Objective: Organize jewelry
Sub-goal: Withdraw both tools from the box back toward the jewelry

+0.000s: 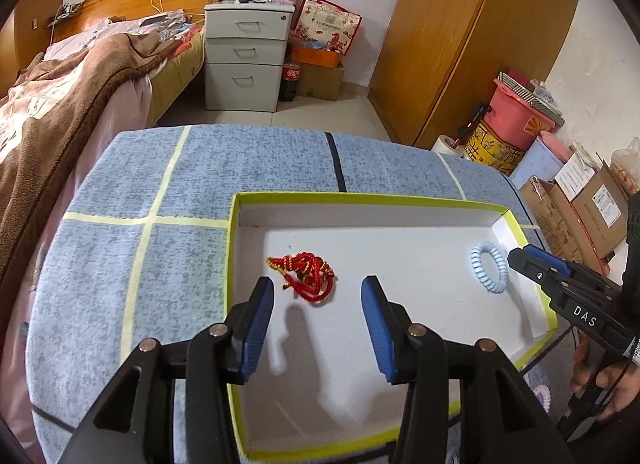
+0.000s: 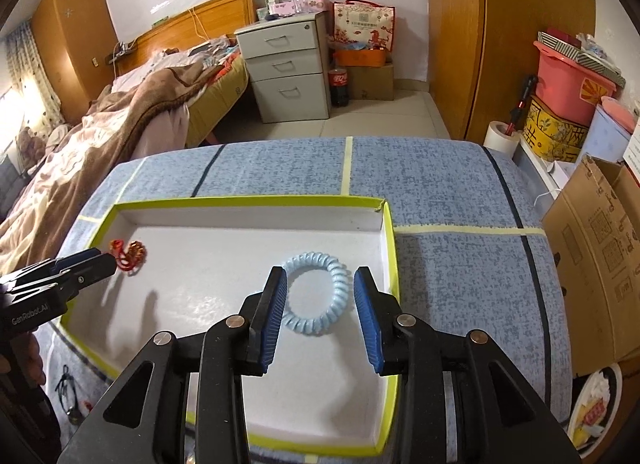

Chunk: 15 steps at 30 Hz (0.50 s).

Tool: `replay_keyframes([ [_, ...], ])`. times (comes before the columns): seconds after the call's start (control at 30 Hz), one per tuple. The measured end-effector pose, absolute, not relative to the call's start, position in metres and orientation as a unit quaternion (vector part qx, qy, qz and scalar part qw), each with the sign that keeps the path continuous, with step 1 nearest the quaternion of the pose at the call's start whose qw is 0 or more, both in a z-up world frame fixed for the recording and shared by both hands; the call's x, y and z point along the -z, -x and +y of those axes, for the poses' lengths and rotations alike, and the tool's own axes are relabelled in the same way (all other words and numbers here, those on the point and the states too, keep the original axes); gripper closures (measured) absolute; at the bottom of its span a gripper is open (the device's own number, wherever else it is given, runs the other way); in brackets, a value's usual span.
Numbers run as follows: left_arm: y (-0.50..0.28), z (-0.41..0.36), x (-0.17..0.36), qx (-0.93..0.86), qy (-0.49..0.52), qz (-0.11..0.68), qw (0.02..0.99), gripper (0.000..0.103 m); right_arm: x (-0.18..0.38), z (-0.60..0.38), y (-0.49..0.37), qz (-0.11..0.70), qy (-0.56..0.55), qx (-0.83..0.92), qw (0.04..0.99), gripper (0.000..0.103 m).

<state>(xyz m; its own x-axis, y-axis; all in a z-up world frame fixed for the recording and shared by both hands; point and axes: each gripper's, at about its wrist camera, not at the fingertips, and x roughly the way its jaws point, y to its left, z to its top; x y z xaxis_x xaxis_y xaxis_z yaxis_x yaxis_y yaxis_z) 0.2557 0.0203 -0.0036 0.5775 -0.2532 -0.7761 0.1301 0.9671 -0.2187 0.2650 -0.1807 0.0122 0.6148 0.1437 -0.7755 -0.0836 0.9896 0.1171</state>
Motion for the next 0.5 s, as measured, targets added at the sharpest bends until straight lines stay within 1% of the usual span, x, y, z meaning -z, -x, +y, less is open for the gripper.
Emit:
replay_keyframes([
  [0.2, -0.228, 0.028, -0.014, 0.118, 0.070, 0.424, 0.895, 0.049, -0.025, -0.181, -0.240, 0.420, -0.034, -0.068, 0.904, 0.067],
  [0.5, -0.176, 0.051, -0.026, 0.106, 0.073, 0.399, 0.908, 0.044, -0.035, -0.196, -0.184, 0.403, -0.043, -0.068, 0.911, 0.067],
])
